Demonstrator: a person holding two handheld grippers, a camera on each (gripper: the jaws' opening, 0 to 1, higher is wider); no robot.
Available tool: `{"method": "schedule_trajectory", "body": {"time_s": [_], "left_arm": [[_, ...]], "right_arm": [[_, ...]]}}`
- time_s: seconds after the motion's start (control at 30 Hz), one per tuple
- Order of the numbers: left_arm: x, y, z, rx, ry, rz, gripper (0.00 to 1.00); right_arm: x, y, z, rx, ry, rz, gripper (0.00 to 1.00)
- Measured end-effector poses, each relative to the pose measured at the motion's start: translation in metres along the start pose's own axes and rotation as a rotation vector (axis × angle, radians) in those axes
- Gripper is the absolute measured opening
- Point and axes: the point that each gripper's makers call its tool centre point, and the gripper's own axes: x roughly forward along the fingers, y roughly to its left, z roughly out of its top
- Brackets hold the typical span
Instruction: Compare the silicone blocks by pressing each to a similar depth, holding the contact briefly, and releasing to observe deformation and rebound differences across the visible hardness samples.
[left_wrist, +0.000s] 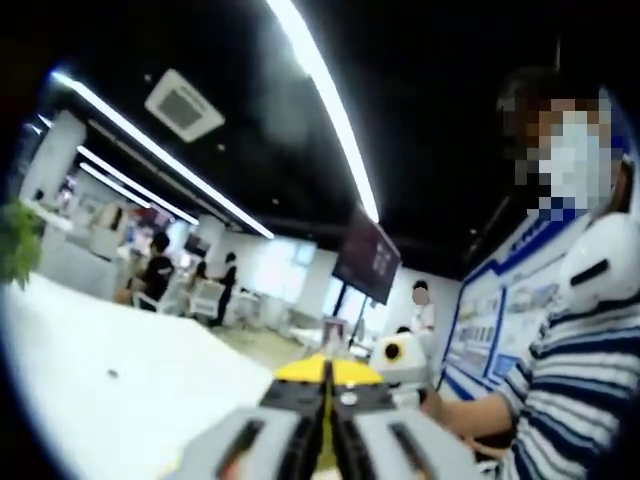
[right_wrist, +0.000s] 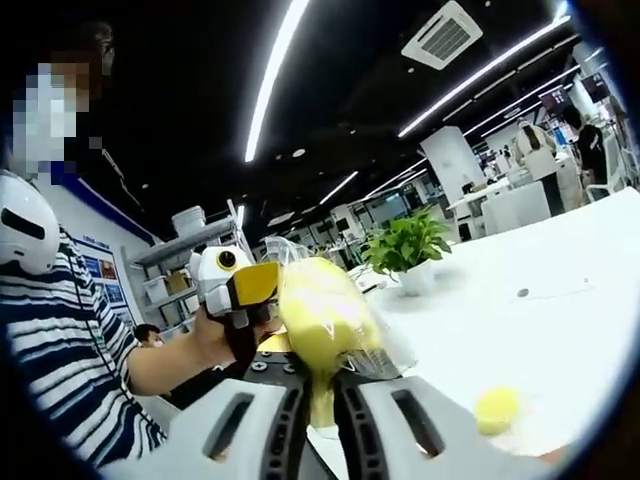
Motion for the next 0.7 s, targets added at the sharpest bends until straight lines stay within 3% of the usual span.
{"method": "schedule_trajectory", "body": {"time_s": [0.13, 0.7], "left_arm": [[-0.0012, 0.003, -0.0025, 0.003, 0.008, 0.012, 0.0], [-0.0063, 0.0058, -0.0008, 0.002, -0.008, 0.03, 0.0]], "right_arm": [[0.0004, -0.0022, -0.0036, 0.035, 0.025, -0.004, 0.01], [0.005, -0.002, -0.0033, 0.039, 0.026, -0.007, 0.01]]}}
